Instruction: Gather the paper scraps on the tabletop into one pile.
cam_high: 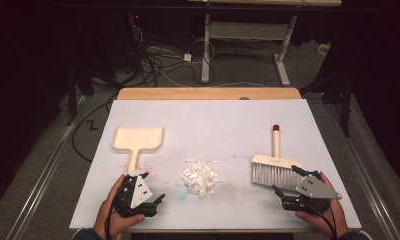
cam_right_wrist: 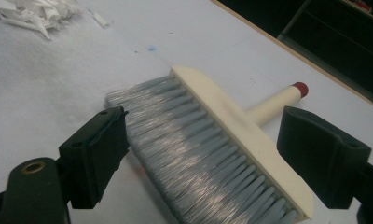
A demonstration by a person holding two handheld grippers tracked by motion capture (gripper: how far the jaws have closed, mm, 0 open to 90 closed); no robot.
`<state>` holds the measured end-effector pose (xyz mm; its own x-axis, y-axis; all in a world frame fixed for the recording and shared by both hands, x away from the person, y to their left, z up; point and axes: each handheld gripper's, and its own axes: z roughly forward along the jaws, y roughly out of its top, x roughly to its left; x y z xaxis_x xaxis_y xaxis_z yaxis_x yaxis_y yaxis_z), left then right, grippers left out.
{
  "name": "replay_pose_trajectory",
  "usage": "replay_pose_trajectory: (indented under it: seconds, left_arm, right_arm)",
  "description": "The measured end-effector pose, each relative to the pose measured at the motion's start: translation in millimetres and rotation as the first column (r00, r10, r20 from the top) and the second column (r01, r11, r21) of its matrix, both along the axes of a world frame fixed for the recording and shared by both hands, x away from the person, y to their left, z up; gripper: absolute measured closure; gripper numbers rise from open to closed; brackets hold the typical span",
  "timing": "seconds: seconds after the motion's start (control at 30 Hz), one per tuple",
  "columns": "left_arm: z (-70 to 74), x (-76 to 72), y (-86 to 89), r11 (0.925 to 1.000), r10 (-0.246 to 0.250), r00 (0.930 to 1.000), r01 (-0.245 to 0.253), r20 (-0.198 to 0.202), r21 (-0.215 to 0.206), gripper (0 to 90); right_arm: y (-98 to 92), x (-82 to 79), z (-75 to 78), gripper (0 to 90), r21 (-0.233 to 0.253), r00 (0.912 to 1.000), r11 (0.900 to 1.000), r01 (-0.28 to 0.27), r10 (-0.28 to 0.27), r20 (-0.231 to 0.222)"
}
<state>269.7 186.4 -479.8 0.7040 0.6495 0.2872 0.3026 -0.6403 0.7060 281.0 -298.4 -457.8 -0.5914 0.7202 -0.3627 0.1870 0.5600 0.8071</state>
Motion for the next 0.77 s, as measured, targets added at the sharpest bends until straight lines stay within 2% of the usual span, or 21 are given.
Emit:
replay_pose_trajectory:
  seconds: [0.17,0.47,0.77]
  left_arm:
    - [-0.3,0.1,-0.8,1.0000,-0.003,1.0000,0.003,-0.001,0.003,16.7]
    - [-0.8,1.9,-0.9,1.0000,0.000,1.0000,0.000,-0.007,0.005,16.7]
    - [-0.6,5.6,-3.6,1.0000,0.003,1.0000,-0.003,-0.008,0.005,16.7]
  right_arm:
    - [1.4,0.7,-0.9,17.0,-0.024,0.9999,1.000,0.010,-0.010,-0.006]
    - [2.6,-0.4,2.7,16.9,-0.002,1.0000,1.000,0.003,-0.003,0.009]
    - [1.7,-1.1,3.0,17.0,-0.001,0.9999,1.000,0.001,-0.001,0.011]
